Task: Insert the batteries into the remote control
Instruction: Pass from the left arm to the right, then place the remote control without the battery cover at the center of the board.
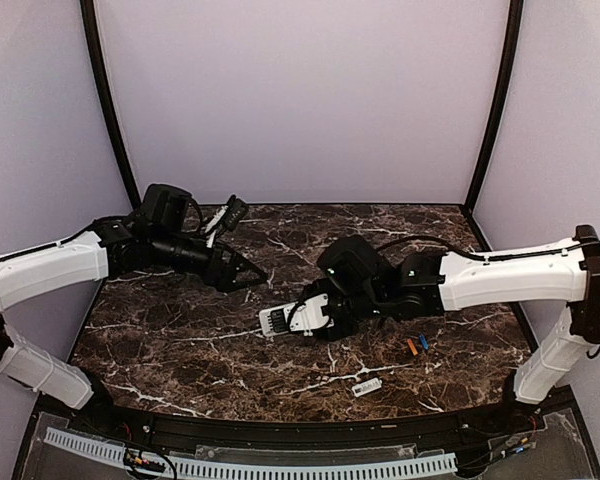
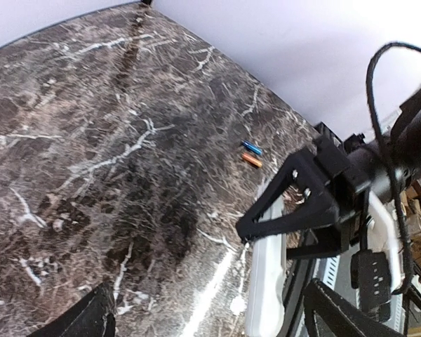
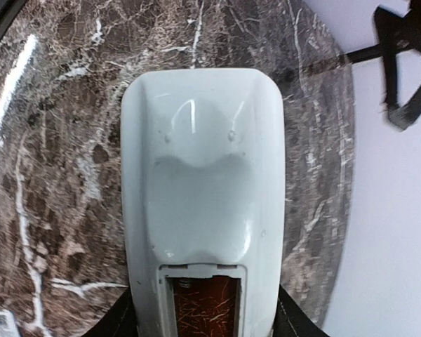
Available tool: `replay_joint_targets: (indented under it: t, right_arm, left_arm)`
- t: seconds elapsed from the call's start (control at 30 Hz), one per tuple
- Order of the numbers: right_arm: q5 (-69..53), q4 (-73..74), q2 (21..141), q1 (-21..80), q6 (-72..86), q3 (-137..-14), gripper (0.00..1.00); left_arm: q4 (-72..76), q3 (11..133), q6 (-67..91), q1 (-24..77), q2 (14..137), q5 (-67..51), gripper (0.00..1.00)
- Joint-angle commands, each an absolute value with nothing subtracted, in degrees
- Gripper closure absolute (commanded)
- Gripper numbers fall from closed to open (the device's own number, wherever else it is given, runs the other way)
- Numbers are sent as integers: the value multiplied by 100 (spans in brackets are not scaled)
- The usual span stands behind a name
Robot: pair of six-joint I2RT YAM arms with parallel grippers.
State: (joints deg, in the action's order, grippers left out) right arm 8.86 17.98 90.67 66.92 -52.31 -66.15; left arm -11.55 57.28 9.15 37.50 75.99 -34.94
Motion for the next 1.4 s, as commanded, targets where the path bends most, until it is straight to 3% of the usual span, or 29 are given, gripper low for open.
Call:
replay_joint_targets:
  t: [0.0,0.33,0.47,0.6,0.87,1.03,1.13,1.3,1.37]
  right_arm:
    - [-118,2124,9541,6672,-3412,-6476,76]
    - [-442,3345,11319,6675,-2509,-7693,70]
    - [-406,3860,11671,6679,-2264,-8253,55]
    - [-371,4219,11835,6672,-2033,-8464,30]
    - [-334,4402,11505,6695,-1765,-8756,2]
    - [51,4125,10786,6694,-1323,-8875,1]
    - [888,4057,10359,6597,-316,-8908,1]
    - [1280,4567,9542,5905,2089,-8496,1]
    - [1352,5136,9346,5507,2928,-8253,10]
  left_arm:
    - [-1254,5581,792,3559,7013,-2569,8]
    - [-1094,5373,826,3222,7004,-1532,8]
    - [-1015,5345,780,3149,7012,-1539,8]
    - [-1040,5379,795,3125,7029,-1626,8]
    - [-1006,5388,863,3120,6938,-1794,8]
    - [-896,5312,919,3120,6757,-1910,8]
    - [-855,5275,988,3120,6658,-1924,8]
    - [-819,5253,1049,3128,6491,-1956,8]
    - [-823,5254,1056,3147,6479,-1921,8]
